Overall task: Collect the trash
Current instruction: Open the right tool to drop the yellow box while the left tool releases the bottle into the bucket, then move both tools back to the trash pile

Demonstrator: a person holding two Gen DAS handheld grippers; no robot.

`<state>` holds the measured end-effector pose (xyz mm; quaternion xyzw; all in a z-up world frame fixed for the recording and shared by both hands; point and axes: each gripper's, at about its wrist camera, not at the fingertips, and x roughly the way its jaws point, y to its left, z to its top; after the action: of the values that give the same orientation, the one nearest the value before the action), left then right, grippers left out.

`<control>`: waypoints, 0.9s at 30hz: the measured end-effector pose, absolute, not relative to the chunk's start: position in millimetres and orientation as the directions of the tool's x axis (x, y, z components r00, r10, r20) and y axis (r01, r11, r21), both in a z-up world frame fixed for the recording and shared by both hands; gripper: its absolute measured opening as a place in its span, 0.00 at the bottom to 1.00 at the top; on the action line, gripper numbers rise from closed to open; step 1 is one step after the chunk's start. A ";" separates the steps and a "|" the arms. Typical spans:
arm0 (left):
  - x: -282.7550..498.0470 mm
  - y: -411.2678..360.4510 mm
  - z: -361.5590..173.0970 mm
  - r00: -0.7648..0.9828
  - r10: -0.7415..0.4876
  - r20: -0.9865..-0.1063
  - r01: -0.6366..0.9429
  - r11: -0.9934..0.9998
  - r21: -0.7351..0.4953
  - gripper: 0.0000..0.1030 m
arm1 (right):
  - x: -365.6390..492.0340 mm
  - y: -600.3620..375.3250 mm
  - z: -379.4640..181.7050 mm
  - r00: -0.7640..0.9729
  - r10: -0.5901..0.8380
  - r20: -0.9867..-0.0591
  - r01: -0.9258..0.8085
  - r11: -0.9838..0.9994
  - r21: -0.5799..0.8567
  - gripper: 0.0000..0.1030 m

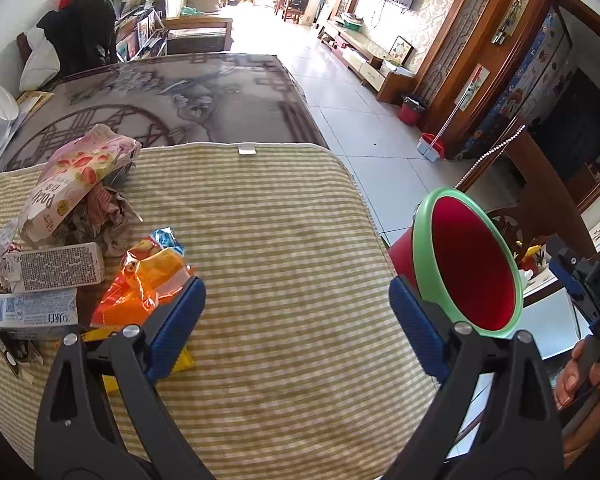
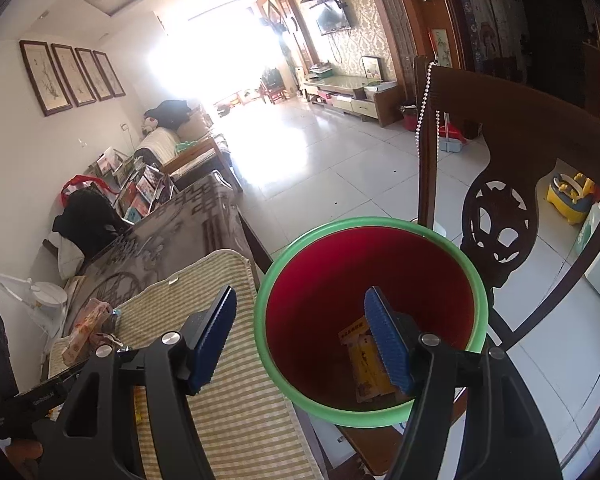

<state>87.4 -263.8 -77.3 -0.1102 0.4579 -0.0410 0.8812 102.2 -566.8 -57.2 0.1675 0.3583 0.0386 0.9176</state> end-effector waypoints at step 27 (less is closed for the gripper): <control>65.5 -213.4 -71.8 0.625 -0.157 -0.765 -0.049 0.970 -0.239 0.89 | 105.4 -508.0 -67.9 0.681 0.251 -0.688 -0.008 0.942 0.336 0.63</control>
<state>65.5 -213.4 -71.8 -0.1194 0.4319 -0.0300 0.8935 105.4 -508.0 -67.9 0.1546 0.3926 0.0717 0.9038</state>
